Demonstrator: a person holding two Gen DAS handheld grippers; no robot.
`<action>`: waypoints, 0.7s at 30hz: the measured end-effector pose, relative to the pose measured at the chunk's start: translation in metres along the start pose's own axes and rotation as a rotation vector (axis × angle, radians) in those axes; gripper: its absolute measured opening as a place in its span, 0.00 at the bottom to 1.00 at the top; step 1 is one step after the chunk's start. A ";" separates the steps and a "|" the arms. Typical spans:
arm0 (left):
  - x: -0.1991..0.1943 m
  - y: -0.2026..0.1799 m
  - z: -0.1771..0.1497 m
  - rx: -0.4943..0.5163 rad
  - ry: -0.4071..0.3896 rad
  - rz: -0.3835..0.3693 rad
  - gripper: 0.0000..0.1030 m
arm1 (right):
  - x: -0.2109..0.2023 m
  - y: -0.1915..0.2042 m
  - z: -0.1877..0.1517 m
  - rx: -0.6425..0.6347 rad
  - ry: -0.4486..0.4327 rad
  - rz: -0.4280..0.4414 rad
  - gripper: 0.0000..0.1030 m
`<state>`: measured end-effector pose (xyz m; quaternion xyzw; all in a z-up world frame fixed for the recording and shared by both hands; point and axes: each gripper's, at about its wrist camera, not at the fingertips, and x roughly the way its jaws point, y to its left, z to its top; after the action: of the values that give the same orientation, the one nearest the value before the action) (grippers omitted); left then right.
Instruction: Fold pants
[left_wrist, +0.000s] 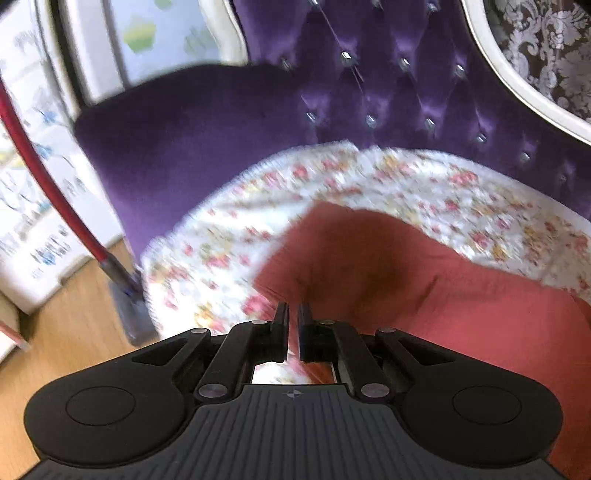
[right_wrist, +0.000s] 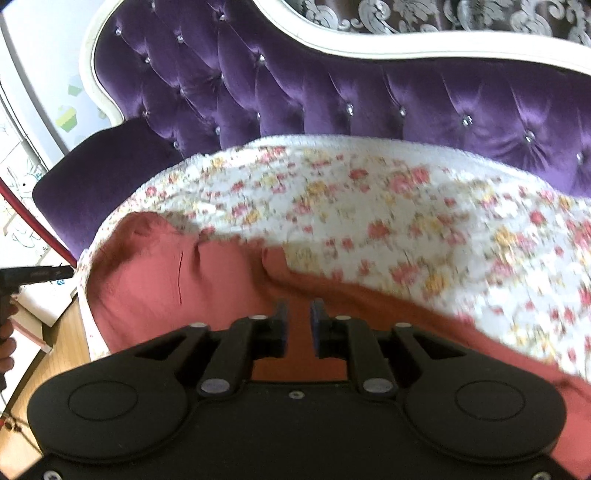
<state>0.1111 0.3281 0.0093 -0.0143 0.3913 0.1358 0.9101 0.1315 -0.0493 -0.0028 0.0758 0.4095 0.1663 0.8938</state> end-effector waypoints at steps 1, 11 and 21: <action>-0.002 0.001 0.001 0.000 -0.006 0.012 0.05 | 0.003 0.001 0.004 -0.005 -0.008 0.004 0.41; 0.004 -0.050 0.005 0.081 0.022 -0.189 0.05 | 0.059 0.016 0.029 -0.082 0.019 0.017 0.43; 0.059 -0.082 -0.029 0.130 0.156 -0.235 0.05 | 0.059 0.027 -0.010 -0.221 0.057 0.083 0.08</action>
<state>0.1503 0.2593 -0.0595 -0.0116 0.4645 0.0010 0.8855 0.1535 -0.0031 -0.0441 -0.0109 0.4104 0.2492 0.8771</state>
